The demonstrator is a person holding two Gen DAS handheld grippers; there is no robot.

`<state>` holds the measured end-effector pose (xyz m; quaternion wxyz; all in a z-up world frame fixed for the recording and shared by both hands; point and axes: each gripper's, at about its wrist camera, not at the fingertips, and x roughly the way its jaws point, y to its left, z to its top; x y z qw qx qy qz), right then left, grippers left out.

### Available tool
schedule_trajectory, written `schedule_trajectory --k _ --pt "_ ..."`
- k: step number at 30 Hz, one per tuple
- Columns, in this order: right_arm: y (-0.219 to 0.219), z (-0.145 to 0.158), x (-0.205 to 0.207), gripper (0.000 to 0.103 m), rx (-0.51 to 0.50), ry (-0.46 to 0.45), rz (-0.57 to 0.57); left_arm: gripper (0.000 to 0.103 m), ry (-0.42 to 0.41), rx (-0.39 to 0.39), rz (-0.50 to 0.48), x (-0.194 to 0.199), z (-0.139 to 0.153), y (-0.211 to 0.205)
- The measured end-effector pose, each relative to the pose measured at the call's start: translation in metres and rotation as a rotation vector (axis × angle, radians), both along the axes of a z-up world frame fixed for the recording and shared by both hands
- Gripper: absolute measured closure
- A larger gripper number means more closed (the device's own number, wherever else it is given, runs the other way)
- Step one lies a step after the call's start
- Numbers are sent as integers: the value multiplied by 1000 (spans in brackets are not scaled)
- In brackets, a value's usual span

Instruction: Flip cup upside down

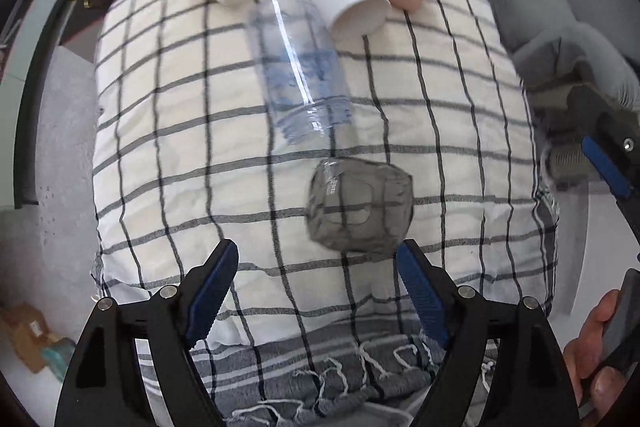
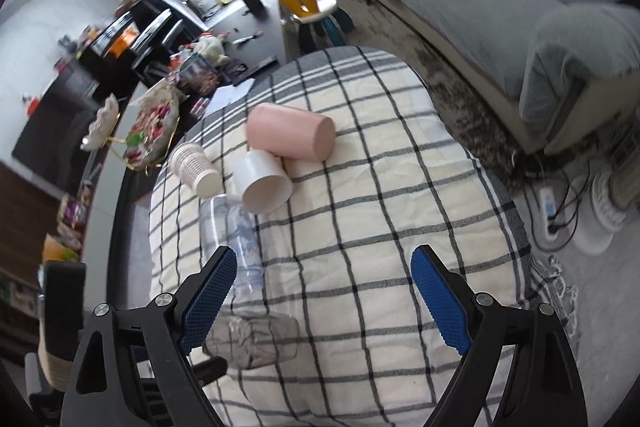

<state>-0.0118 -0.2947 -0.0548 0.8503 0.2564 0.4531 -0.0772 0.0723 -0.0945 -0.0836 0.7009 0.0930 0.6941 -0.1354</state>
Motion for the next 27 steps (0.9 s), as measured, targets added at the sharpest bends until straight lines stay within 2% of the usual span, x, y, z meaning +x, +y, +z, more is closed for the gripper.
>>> schedule_trajectory --k 3,9,15,20,27 --pt "17 4 -7 13 -39 -7 24 22 -60 -40 37 -11 6 17" --pt "41 3 -17 13 -105 -20 60 21 -210 -66 74 -30 18 35" --pt "60 4 -31 13 -186 -83 58 18 -367 -114 133 -47 26 58" --pt "79 13 -41 12 -293 -165 63 17 -512 -122 172 -58 35 74" --pt "97 25 -58 7 -382 -303 50 5 -752 -115 229 -77 54 93"
